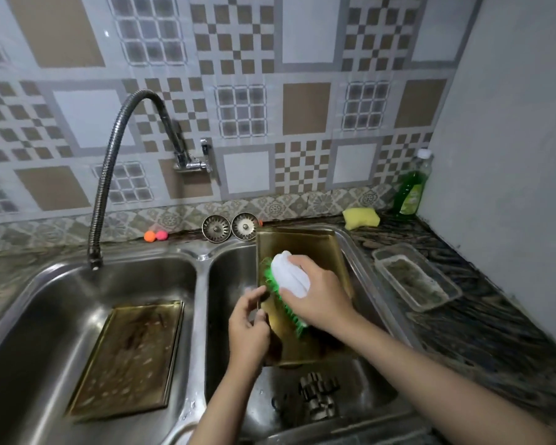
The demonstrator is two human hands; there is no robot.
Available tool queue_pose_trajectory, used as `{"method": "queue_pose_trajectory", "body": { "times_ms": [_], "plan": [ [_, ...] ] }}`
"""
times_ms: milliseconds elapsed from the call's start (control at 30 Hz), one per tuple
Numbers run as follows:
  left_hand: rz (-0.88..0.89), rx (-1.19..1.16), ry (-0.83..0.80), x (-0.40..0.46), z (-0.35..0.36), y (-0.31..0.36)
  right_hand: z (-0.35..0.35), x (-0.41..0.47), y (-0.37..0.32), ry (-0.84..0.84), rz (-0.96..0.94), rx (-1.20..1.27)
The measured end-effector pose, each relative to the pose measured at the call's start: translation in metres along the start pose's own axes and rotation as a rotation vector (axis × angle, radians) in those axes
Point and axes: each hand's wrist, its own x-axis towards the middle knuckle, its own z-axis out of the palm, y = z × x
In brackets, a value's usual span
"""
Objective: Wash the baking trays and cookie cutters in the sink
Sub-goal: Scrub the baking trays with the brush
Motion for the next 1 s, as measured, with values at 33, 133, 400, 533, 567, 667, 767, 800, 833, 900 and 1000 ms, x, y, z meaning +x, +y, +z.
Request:
{"method": "queue_pose_trajectory", "body": {
  "times_ms": [33, 133, 400, 533, 567, 667, 767, 800, 833, 900, 1000],
  "plan": [
    [0.001, 0.007, -0.004, -0.003, -0.005, -0.001, 0.001, 0.005, -0.002, 0.0, 0.001, -0.074],
    [-0.01, -0.001, -0.036, -0.014, -0.018, -0.005, -0.005, 0.026, -0.002, 0.144, 0.137, -0.085],
    [0.006, -0.055, 0.069, -0.004, -0.039, 0.004, 0.021, -0.006, -0.02, -0.071, -0.115, -0.109],
    [0.019, -0.051, 0.08, -0.011, -0.031, 0.005, -0.006, 0.029, -0.004, 0.09, 0.053, -0.102],
    [0.025, -0.044, 0.072, -0.012, -0.027, 0.007, -0.005, 0.028, -0.007, 0.122, 0.056, -0.074],
    [0.053, -0.053, 0.096, -0.003, -0.02, 0.014, 0.012, -0.003, -0.022, 0.058, -0.061, -0.002],
    [0.033, -0.089, 0.175, 0.011, -0.029, 0.017, 0.014, -0.03, -0.016, -0.098, -0.195, -0.062],
    [0.035, -0.089, 0.193, 0.014, -0.032, 0.018, 0.009, -0.022, -0.008, -0.083, -0.173, -0.08],
    [0.044, -0.077, 0.193, 0.014, -0.034, 0.018, 0.002, -0.009, -0.001, -0.042, -0.132, -0.096],
    [0.063, -0.042, 0.141, 0.01, -0.029, 0.02, -0.014, 0.022, 0.004, 0.076, -0.037, -0.125],
    [0.081, -0.036, 0.079, -0.001, -0.008, 0.024, -0.017, 0.037, -0.014, 0.185, 0.001, -0.057]
  ]
}}
